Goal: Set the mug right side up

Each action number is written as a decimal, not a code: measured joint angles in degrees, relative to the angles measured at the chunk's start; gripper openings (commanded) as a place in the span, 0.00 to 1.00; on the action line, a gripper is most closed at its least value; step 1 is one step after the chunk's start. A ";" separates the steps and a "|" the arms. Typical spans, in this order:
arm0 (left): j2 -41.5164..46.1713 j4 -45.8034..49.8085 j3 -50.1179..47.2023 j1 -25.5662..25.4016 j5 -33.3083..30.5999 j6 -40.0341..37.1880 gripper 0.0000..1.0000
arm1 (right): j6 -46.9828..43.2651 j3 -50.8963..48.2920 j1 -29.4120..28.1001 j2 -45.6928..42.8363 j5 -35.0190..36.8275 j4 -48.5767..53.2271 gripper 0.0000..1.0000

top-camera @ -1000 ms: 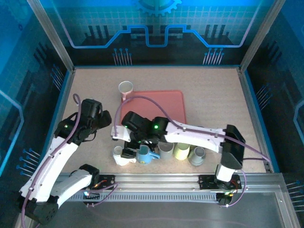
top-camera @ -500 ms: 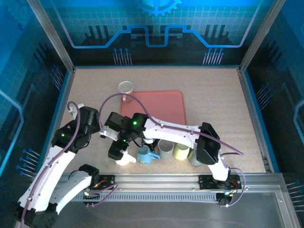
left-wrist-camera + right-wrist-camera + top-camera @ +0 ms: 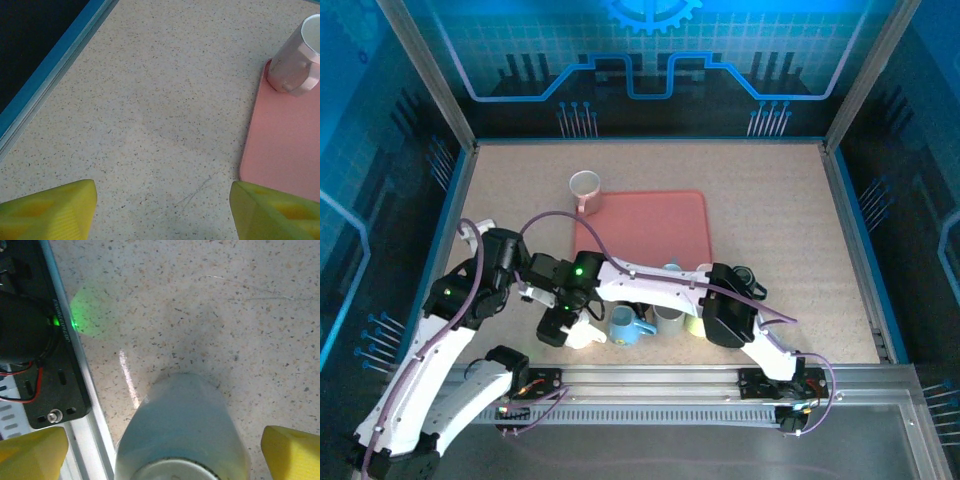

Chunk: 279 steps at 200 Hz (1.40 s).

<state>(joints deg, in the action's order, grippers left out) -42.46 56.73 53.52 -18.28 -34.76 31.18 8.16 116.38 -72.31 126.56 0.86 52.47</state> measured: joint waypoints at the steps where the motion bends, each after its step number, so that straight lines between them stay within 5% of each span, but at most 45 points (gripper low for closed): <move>1: 0.00 0.00 0.00 0.00 0.00 0.00 0.71 | 0.02 0.00 -0.02 0.02 0.20 0.00 1.00; 143: 0.22 3.34 0.00 0.00 -8.74 3.43 0.72 | 1.09 -7.58 -0.15 -0.35 4.70 -3.48 0.97; 183: 0.66 3.76 0.00 0.00 -10.25 3.85 0.71 | 1.44 -7.58 -0.15 -0.33 4.74 -3.48 0.83; 232: 1.70 4.74 0.00 -0.22 -10.88 4.90 0.72 | 2.62 -7.52 0.00 -0.33 6.03 -4.07 0.52; 279: 1.68 4.74 0.00 -0.22 -10.91 4.92 0.72 | 5.18 -13.05 1.31 -4.13 3.08 -7.87 0.46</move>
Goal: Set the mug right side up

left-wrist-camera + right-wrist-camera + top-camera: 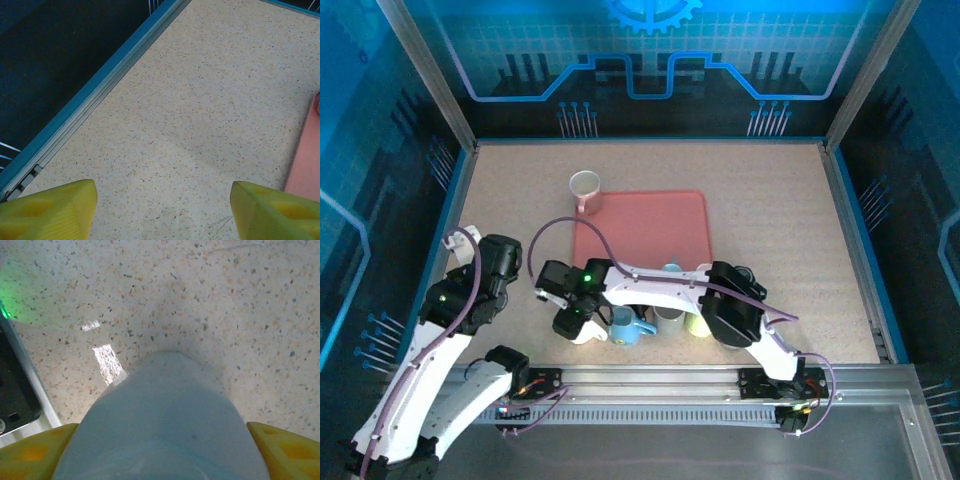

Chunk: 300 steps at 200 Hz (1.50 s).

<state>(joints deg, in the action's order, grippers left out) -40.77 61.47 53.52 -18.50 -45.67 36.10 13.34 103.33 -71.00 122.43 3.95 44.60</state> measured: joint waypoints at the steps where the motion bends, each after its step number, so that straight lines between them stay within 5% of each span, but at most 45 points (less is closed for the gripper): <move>1: 0.00 -0.02 0.00 0.00 0.00 0.00 0.72 | 0.15 -0.33 0.13 -0.20 -0.20 -0.09 0.46; 75: -0.48 -0.11 2.16 0.00 1.20 -0.28 0.72 | 13.18 -13.49 9.90 -19.15 -7.04 -16.76 0.40; 117: -2.45 -2.10 3.43 0.00 8.31 -2.38 0.72 | 25.07 -27.06 17.73 -32.26 -9.66 -31.95 0.39; 227: -6.08 -23.74 -2.73 -0.04 58.29 -6.45 0.81 | 48.24 -51.74 32.02 -46.93 -14.27 -59.12 0.41; 300: -8.41 -49.00 -12.28 -1.73 76.22 3.28 0.83 | 54.93 -56.37 35.23 -47.74 -15.39 -68.08 0.40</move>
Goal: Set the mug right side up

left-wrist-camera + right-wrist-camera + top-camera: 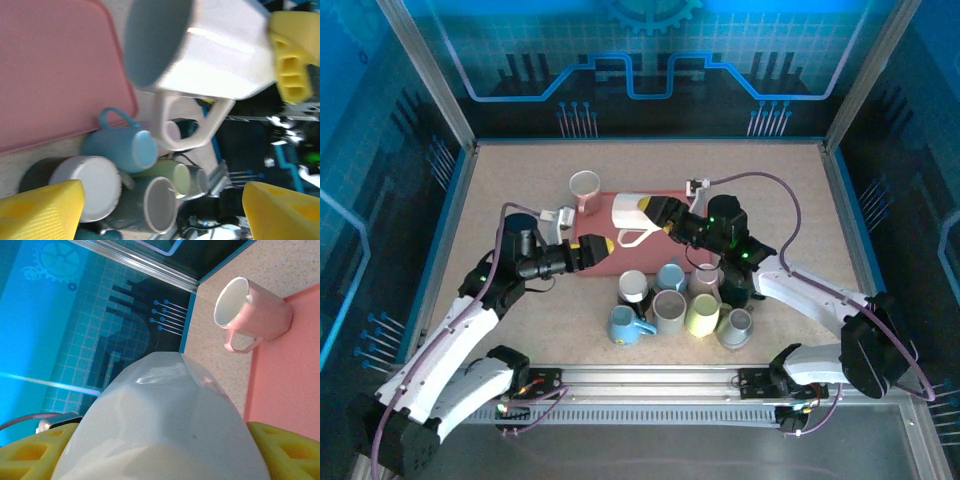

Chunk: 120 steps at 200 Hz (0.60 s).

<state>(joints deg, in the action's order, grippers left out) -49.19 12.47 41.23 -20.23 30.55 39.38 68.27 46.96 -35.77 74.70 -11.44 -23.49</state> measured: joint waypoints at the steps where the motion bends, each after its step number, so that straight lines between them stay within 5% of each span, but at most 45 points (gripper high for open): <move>1: 0.00 -0.24 -0.09 -0.04 0.09 0.09 0.83 | 0.11 -0.07 0.07 0.00 0.02 -0.13 0.40; 120: -2.01 -29.99 -9.99 -2.08 6.58 12.57 0.84 | 5.90 -2.60 1.73 0.02 -0.70 -7.87 0.41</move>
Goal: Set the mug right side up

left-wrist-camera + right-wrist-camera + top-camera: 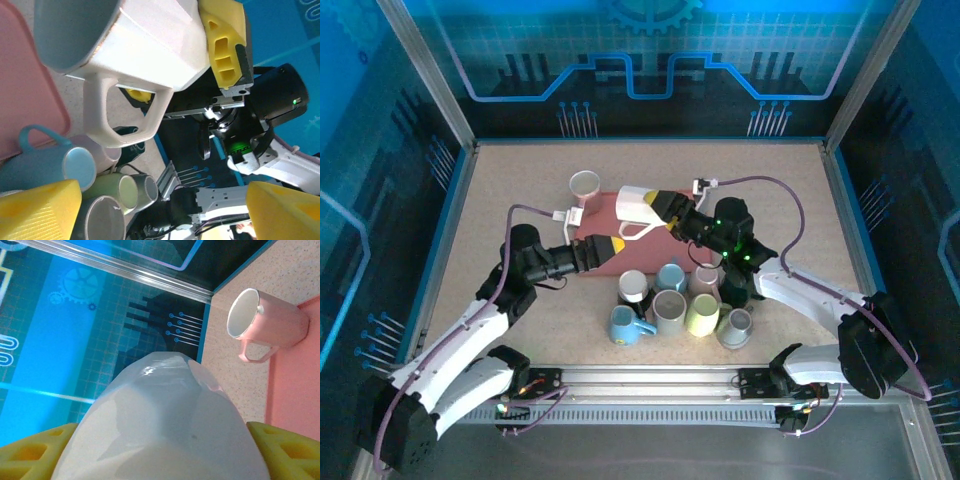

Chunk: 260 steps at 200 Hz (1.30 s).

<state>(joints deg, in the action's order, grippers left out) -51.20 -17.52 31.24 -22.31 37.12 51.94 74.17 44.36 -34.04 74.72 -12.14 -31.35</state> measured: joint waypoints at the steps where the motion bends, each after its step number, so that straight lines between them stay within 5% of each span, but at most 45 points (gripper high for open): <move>1: -0.04 -0.20 -0.04 0.00 0.00 0.17 0.84 | 0.02 0.00 0.00 0.00 0.00 -0.04 0.41; 120: -15.93 -35.34 -4.22 0.85 0.68 15.61 0.70 | 8.70 -0.98 0.74 3.78 -4.87 -12.94 0.40; 153: -23.28 -50.12 -4.22 2.69 2.25 22.53 0.48 | 12.68 -1.31 0.87 6.80 -8.26 -18.93 0.38; 199: -24.90 -54.34 -4.11 2.75 5.31 27.61 0.11 | 11.45 -1.62 1.70 7.96 -10.84 -22.34 0.38; 218: -24.17 -52.78 -4.07 2.75 5.70 28.65 0.00 | 9.60 -1.62 1.86 7.98 -11.67 -22.73 0.51; 260: -15.87 -38.64 -4.07 2.58 5.86 21.05 0.00 | 7.34 -1.57 1.55 6.64 -14.47 -20.92 0.98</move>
<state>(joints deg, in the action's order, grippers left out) -67.07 -56.16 27.18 -19.73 42.98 72.99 81.52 42.78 -32.49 81.36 -26.61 -52.27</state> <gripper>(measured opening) 0.174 0.837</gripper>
